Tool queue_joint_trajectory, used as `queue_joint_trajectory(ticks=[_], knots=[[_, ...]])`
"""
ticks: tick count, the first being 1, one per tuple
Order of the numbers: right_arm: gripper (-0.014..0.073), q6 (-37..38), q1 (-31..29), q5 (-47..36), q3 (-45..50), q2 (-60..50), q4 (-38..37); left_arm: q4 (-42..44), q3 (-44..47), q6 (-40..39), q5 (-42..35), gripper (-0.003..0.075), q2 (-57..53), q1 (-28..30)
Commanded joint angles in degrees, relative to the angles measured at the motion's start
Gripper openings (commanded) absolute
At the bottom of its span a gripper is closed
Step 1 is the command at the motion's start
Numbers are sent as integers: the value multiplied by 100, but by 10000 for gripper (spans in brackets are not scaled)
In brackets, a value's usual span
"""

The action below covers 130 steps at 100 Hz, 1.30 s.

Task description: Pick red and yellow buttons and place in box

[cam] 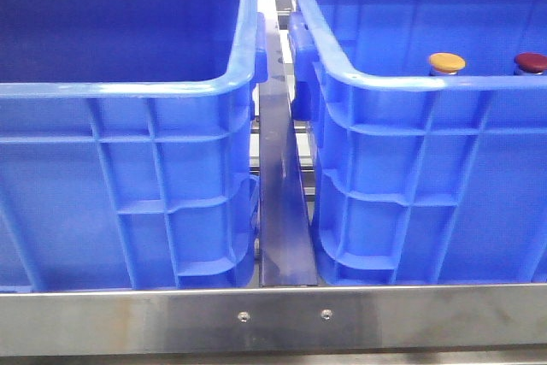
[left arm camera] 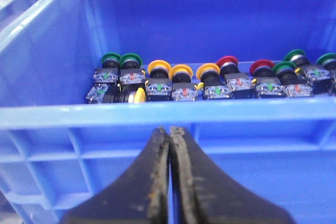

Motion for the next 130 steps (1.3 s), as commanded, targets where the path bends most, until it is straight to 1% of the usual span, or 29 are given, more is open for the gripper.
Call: queue_joint_trajectory(ticks=[1,104,119,124,127,130], knots=[[-68,-53,-38,-14,-144,59,136,1,276,-68,-456,-19,-199,-8],[-68,-53,-38,32,-144,59,136,1,276,-68,-456,-19,-199,-8],[-68,-48,-38,-376,-144,59,129,1,276,-68,-456,-19,-199,-8],[-68,58,-38,-609,-144,59,3,1,276,-68,-456,-19,-199,-8],[-68,218,-38,-684,-144,59,-206,1,276,-68,-456,-19,-199,-8],[-68,476,-38,-733,-144,59,-651,1,276,-68,-456,-19,-199,-8]])
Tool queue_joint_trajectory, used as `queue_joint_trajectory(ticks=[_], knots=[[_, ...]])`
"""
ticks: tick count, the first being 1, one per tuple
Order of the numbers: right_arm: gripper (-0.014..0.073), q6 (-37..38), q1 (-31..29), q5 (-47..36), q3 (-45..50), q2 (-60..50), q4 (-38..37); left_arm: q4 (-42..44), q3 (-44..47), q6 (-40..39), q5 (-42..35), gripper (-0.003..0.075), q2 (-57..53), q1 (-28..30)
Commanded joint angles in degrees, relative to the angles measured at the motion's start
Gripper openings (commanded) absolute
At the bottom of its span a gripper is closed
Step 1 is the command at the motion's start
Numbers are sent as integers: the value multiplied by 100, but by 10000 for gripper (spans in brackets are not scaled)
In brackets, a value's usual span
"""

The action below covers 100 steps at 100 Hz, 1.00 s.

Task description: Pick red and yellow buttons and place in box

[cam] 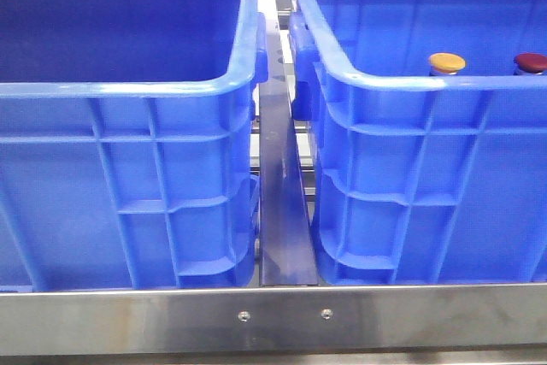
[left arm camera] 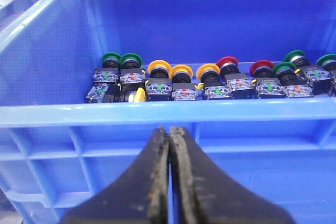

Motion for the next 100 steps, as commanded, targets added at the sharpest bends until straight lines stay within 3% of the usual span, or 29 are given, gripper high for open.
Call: queue_joint_trajectory(ticks=[1,10,23,29,34,49,68,73,100], knots=[[-68,573,-38,-408,-144,59,-651,1,276,-47,-466,-19,-199,-8],[-68,2272,-38,-459,-144,52,-2528,1,276,-47,-466,-19,-199,-8],[-68,5951,-20,-696,-144,52,-5714,1,276,-47,-466,-19,-199,-8],[-68,7180,16,-993,-75,52,-6747,1,276,-47,-466,-19,-199,-8],[-68,7758,52,-1529,75,52,-7280,1,276,-47,-466,-19,-199,-8],[-68,8077,135,-2516,724,-3,-7537,1,276,-47,-466,-19,-199,-8],[-68,8305,135,-2505,1661,-883,-7565,1,276,-47,-466,-19,-199,-8],[-68,8373,135,-1878,1627,-1241,-7700,1,276,-47,-466,-19,-199,-8],[-68,8510,154,-1829,1633,-1190,-7716,1,276,-47,-466,-19,-199,-8]])
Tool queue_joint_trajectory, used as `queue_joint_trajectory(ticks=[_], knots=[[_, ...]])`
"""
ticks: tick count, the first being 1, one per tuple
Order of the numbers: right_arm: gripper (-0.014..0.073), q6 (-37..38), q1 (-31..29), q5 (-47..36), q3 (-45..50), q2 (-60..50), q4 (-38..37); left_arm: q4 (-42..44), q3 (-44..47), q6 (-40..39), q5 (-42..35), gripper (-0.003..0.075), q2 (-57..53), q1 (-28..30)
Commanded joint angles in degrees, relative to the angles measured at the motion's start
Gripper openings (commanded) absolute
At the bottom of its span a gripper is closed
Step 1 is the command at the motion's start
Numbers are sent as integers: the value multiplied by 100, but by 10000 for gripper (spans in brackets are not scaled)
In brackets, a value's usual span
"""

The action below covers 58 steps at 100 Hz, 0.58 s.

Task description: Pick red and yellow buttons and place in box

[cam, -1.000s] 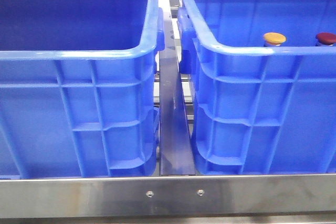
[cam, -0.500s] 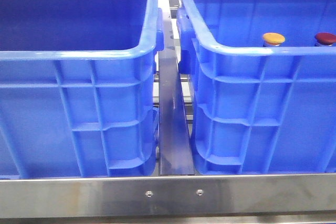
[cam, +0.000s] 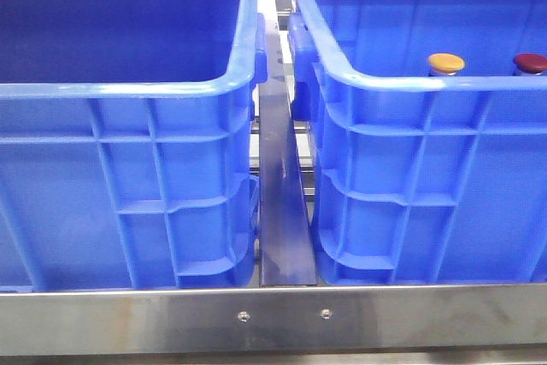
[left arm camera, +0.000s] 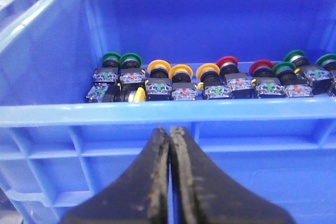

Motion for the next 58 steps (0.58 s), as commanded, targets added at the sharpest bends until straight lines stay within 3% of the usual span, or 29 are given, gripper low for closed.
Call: queue_joint_trajectory(ticks=[1,58], knots=[[-68,0,15,-412,-100,-153,-75,1,276,-47,-477,-19,-199,-8],[-68,0,10,-268,-106,-153,-75,1,276,-47,-477,-19,-199,-8]])
